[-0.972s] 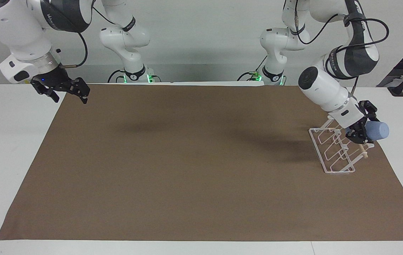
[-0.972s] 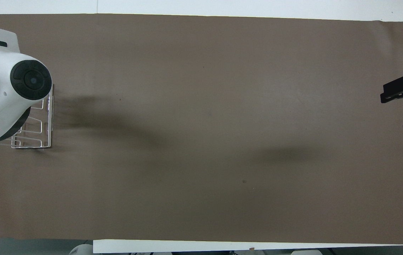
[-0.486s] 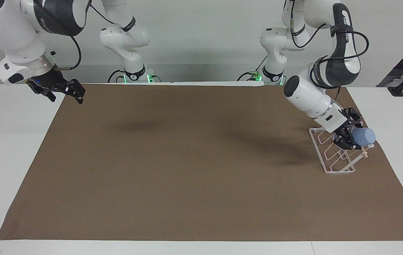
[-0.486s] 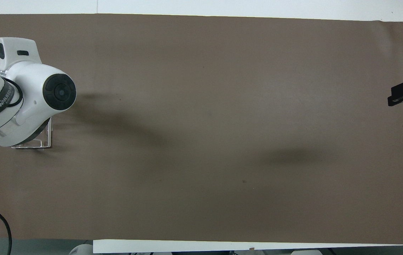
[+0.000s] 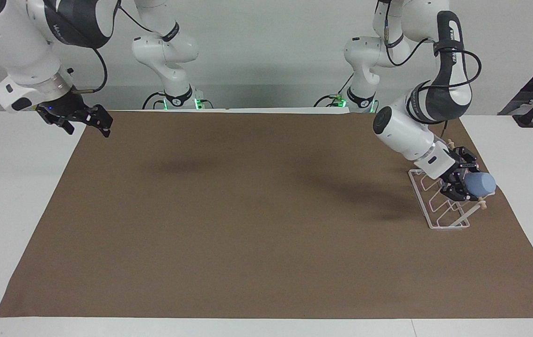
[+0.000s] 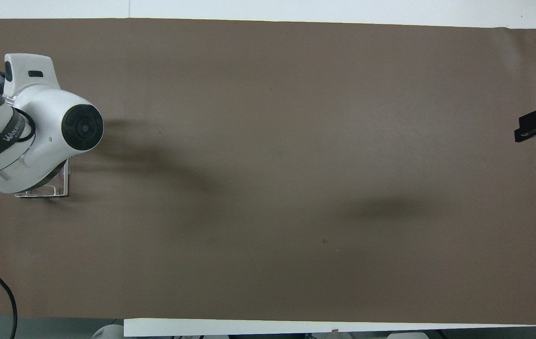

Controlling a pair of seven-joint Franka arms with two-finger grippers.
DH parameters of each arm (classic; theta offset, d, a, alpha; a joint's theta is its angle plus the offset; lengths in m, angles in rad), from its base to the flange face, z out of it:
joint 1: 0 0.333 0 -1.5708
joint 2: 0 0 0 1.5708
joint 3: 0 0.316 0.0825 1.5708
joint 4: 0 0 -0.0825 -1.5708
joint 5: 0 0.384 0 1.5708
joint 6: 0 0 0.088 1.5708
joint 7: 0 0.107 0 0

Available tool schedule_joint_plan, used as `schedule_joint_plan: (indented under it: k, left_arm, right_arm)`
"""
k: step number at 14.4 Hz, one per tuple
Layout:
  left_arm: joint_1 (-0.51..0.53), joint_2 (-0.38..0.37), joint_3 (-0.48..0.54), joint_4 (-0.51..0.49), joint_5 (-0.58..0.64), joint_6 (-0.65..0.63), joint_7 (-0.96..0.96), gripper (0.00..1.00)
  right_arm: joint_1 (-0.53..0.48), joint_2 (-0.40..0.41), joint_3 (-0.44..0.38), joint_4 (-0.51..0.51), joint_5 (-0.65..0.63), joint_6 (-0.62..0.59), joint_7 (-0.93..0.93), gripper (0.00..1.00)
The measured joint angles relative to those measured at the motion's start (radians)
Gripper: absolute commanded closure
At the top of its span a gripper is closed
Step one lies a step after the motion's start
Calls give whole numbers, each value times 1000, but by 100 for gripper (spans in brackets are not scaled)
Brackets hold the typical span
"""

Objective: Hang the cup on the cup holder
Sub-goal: 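Lower the cup onto a rack peg with the left gripper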

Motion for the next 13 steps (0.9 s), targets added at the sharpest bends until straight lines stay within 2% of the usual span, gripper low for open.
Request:
schedule_joint_plan:
  k: [6, 10, 12, 13]
  left_arm:
    - [27, 27, 1, -4, 37, 38, -1, 70]
    - [28, 27, 1, -4, 38, 40, -1, 54]
    - [28, 27, 1, -4, 38, 40, -1, 37]
    - [28, 27, 0, -5, 38, 40, -1, 35]
  right_arm:
    - [0, 0, 0, 0, 0, 0, 0, 1]
    - [0, 0, -1, 0, 0, 0, 0, 1]
    - [0, 0, -2, 0, 0, 1, 0, 1]
    - [0, 0, -2, 0, 0, 1, 0, 1]
